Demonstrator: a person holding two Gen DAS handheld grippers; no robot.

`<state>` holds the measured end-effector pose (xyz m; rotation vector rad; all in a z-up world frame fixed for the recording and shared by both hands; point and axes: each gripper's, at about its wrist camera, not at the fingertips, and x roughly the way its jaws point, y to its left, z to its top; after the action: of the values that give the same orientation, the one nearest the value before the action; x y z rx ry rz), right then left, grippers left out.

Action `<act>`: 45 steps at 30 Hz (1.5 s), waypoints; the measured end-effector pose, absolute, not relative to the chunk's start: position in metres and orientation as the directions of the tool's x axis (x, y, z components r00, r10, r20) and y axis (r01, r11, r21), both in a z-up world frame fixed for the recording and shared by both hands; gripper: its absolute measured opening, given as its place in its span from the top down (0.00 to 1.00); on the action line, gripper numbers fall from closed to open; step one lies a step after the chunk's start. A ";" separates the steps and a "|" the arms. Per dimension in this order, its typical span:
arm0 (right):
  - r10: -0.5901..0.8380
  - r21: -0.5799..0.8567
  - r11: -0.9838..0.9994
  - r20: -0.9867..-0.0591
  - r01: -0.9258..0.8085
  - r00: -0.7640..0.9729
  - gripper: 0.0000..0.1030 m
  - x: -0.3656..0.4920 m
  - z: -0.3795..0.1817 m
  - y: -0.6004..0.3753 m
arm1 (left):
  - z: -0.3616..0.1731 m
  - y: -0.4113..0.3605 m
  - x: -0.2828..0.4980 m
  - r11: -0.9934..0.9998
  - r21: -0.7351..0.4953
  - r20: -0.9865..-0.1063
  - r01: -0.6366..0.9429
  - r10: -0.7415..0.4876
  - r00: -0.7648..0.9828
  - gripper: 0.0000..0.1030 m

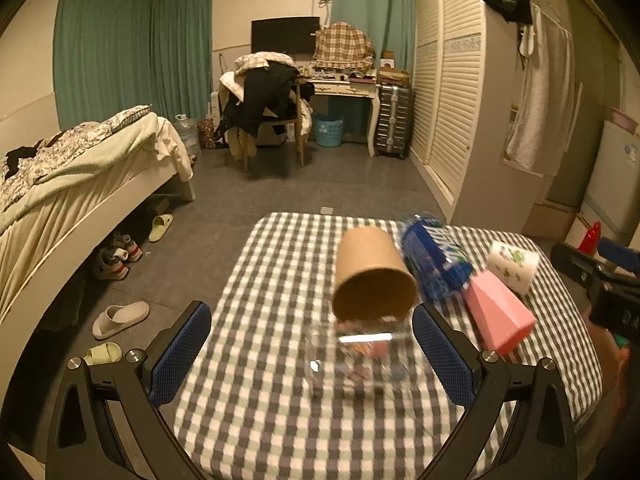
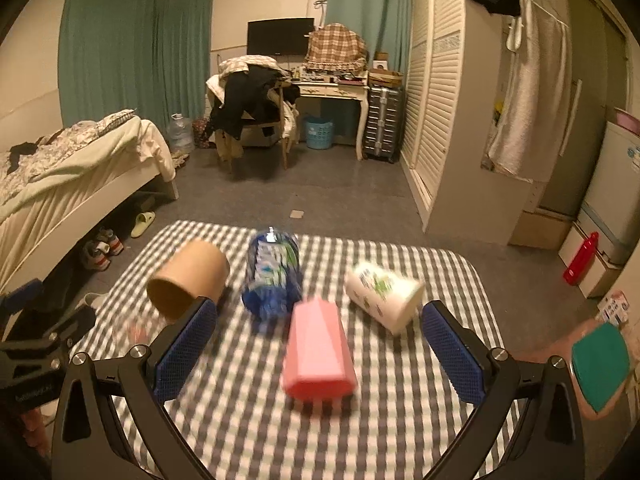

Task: Flip cup upside down
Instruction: 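Close the right gripper around the lying blue water bottle and lift it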

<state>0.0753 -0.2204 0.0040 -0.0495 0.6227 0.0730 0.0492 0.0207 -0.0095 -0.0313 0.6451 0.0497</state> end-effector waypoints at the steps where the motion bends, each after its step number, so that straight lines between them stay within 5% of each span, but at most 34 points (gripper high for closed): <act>1: 0.059 -0.024 0.996 -0.586 -0.090 0.808 0.00 0.087 0.004 -0.217 | -0.010 0.024 0.054 0.998 -0.013 -0.602 -0.065 0.044 0.797 0.00; 15: 0.085 0.016 0.993 -0.788 -0.118 0.610 0.04 0.230 -0.085 -0.181 | -0.053 0.067 0.102 0.993 -0.003 -0.677 -0.120 0.086 0.731 0.00; 22: 0.093 0.007 0.988 -0.830 -0.155 0.550 0.32 0.246 -0.105 -0.168 | -0.064 0.072 0.110 0.994 -0.024 -0.690 -0.104 0.059 0.721 0.00; 39: 0.111 -0.014 0.985 -0.717 -0.173 0.688 0.35 0.132 -0.025 -0.179 | -0.026 0.058 0.051 0.995 -0.042 -0.628 -0.095 0.048 0.777 0.00; 45: 0.108 -0.028 0.981 -0.740 -0.190 0.664 0.34 0.062 -0.044 -0.174 | -0.021 0.052 0.023 0.995 -0.042 -0.619 -0.094 0.048 0.784 0.00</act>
<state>0.0624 -0.1741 -0.0439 -0.1059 0.8280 0.1687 0.0235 0.0518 -0.0212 -0.0715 0.6650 0.0765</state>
